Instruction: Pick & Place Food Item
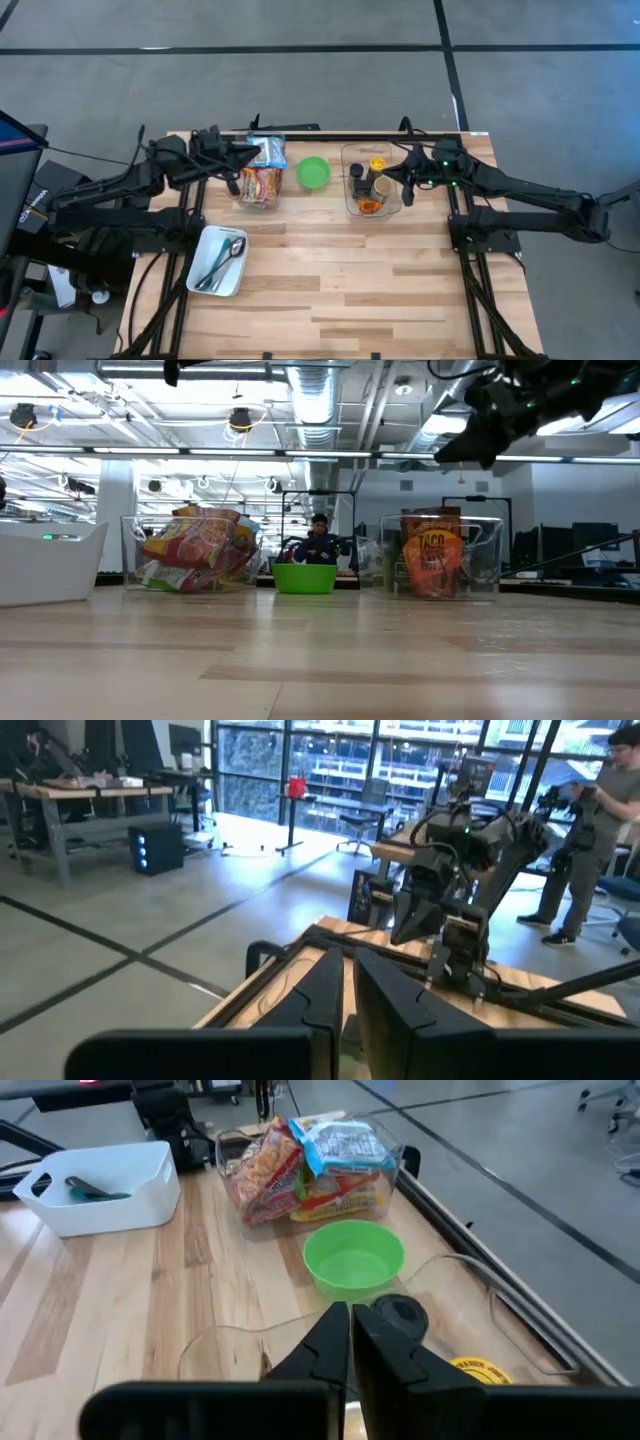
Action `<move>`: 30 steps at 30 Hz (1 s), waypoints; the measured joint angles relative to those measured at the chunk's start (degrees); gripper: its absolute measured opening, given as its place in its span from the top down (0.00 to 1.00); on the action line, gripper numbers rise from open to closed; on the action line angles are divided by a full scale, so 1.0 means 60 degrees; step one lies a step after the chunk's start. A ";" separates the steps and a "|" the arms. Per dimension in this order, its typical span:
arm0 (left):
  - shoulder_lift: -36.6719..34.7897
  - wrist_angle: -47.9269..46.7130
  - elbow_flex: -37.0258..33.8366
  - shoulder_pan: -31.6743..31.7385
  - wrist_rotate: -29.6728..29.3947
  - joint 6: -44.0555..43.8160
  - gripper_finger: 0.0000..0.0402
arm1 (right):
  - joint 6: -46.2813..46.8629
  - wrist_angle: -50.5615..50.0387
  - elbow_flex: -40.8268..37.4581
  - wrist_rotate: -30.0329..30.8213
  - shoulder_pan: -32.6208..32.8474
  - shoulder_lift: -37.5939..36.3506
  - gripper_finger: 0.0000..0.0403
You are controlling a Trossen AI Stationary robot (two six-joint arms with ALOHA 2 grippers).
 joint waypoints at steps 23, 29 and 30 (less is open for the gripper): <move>-0.2373 -0.2082 0.0000 0.0000 -0.0014 -0.0098 0.94 | 0.0331 -0.1124 0.0000 -0.0011 0.0175 -0.3607 0.97; -0.2865 -0.2187 0.0000 0.0000 -0.0020 -0.0095 0.95 | 0.0577 -0.1241 -0.0083 -0.0010 0.0175 -0.4438 0.97; -0.2959 -0.2202 0.0000 0.0000 -0.0018 -0.0095 0.95 | 0.0579 -0.1244 -0.0121 -0.0011 0.0175 -0.4579 0.97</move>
